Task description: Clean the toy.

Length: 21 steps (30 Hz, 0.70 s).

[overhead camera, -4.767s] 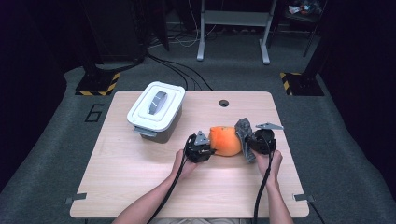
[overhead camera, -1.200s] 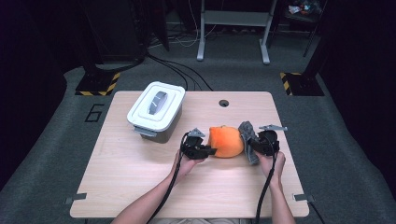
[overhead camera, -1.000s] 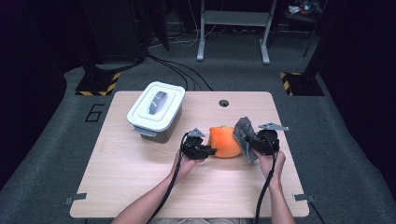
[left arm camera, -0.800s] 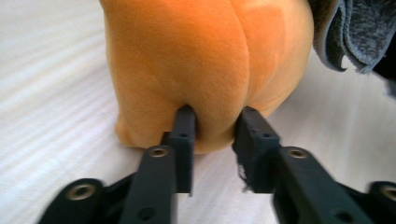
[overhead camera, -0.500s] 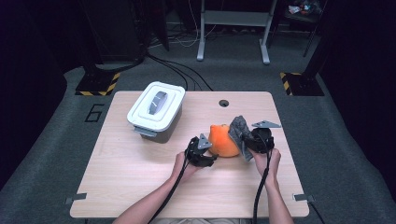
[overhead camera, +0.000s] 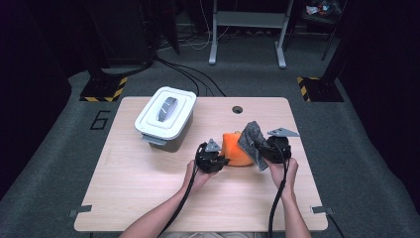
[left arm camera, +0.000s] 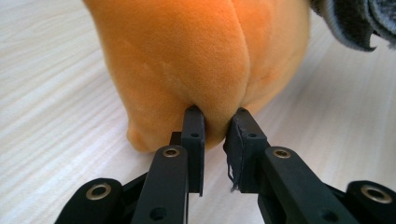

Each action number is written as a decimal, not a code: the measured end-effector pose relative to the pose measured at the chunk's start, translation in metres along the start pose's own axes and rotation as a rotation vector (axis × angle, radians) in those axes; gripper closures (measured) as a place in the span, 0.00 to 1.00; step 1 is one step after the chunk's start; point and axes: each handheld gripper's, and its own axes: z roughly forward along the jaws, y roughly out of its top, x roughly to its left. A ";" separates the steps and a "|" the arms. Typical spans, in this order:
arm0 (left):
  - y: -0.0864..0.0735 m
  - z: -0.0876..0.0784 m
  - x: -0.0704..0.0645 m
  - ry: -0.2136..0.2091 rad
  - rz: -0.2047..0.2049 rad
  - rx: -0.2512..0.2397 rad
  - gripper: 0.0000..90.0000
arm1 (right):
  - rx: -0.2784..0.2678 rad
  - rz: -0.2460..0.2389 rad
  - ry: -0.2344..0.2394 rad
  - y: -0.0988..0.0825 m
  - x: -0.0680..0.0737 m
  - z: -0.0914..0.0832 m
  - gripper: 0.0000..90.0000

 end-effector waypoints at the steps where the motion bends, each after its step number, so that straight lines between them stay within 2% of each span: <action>1: 0.001 0.000 -0.002 -0.001 -0.002 -0.004 0.86 | -0.004 0.000 0.012 0.001 0.004 -0.001 0.77; 7: 0.002 -0.001 -0.005 -0.014 -0.014 -0.009 0.86 | -0.016 -0.067 0.049 0.011 0.028 -0.003 0.77; 8: 0.002 -0.001 -0.003 -0.014 -0.008 -0.006 0.86 | -0.007 -0.093 0.052 0.013 0.034 0.000 0.77; 10: 0.001 0.000 0.000 -0.008 -0.017 -0.004 0.86 | 0.012 -0.147 0.022 0.014 0.045 0.007 0.77; 11: 0.001 0.000 0.002 -0.004 -0.018 -0.002 0.86 | 0.022 -0.159 -0.001 0.014 0.050 0.012 0.77; 16: -0.003 0.000 0.012 -0.016 -0.064 -0.016 0.86 | 0.023 -0.180 -0.011 0.015 0.052 0.019 0.77; 20: -0.004 0.001 0.016 -0.012 -0.057 -0.015 0.87 | 0.026 -0.160 -0.019 0.014 0.044 0.018 0.77; 21: -0.005 0.001 0.016 -0.013 -0.074 -0.013 0.87 | 0.025 -0.154 -0.026 0.013 0.041 0.018 0.77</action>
